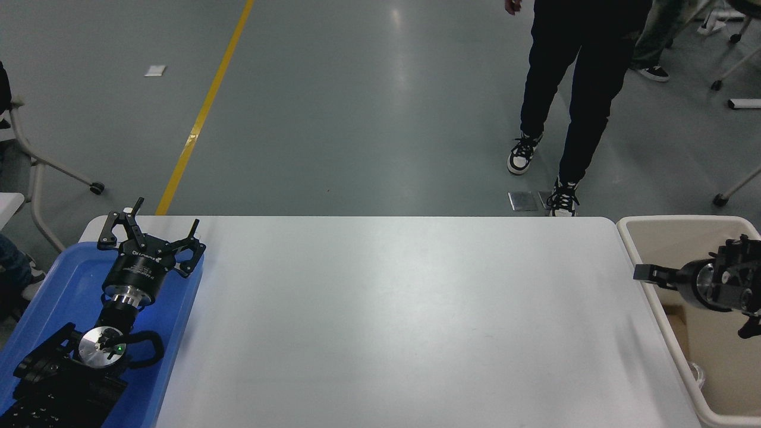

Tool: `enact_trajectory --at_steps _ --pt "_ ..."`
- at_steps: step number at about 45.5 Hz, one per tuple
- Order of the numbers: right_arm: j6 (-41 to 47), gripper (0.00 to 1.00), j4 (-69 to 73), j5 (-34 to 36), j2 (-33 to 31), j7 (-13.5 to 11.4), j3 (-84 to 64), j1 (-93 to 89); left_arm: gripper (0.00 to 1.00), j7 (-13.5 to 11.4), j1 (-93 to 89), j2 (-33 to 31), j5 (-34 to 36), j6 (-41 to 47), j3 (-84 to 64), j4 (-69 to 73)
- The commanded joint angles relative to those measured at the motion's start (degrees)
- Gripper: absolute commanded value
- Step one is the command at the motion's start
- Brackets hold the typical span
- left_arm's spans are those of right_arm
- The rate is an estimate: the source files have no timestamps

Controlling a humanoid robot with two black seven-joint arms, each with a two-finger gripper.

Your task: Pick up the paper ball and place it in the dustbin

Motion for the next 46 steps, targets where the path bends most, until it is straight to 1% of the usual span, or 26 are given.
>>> enact_trajectory --at_steps 1,8,13,18,24,32,38,42,46 --pt "10.4 1.0 13.8 -0.1 2.0 0.3 -2.1 15.3 0.99 0.1 0.0 0.0 0.0 0.0 0.0 0.0" --pt "17.7 1.0 19.8 0.5 5.3 0.3 -1.9 20.8 0.99 0.1 0.0 0.0 0.0 0.0 0.0 0.0" --pt "21.4 1.0 24.2 1.3 5.5 0.3 -1.9 25.6 0.99 0.1 0.0 0.1 0.0 0.0 0.0 0.0" --pt "21.5 1.0 26.9 3.0 6.3 0.3 -3.1 29.6 0.99 0.0 0.0 0.1 0.0 0.0 0.0 0.0" --pt "21.5 1.0 27.7 6.3 10.7 0.3 -6.4 34.7 0.99 0.0 0.1 0.1 -0.1 0.0 0.0 0.0" --pt "21.1 1.0 29.8 12.0 18.3 0.4 -10.3 39.0 0.99 -0.1 0.1 0.1 -0.1 0.0 0.0 0.0" --pt "21.0 1.0 32.8 15.3 20.9 0.4 -11.4 42.5 0.99 -0.1 0.1 0.1 -0.1 0.0 0.0 0.0" --pt "21.0 1.0 35.6 16.3 22.7 0.4 -11.4 45.7 0.99 -0.1 0.1 0.1 -0.1 0.0 0.0 0.0" --pt "21.1 1.0 37.3 17.0 23.1 0.4 -11.5 47.3 0.99 -0.2 0.1 0.1 -0.1 0.0 0.0 0.0"
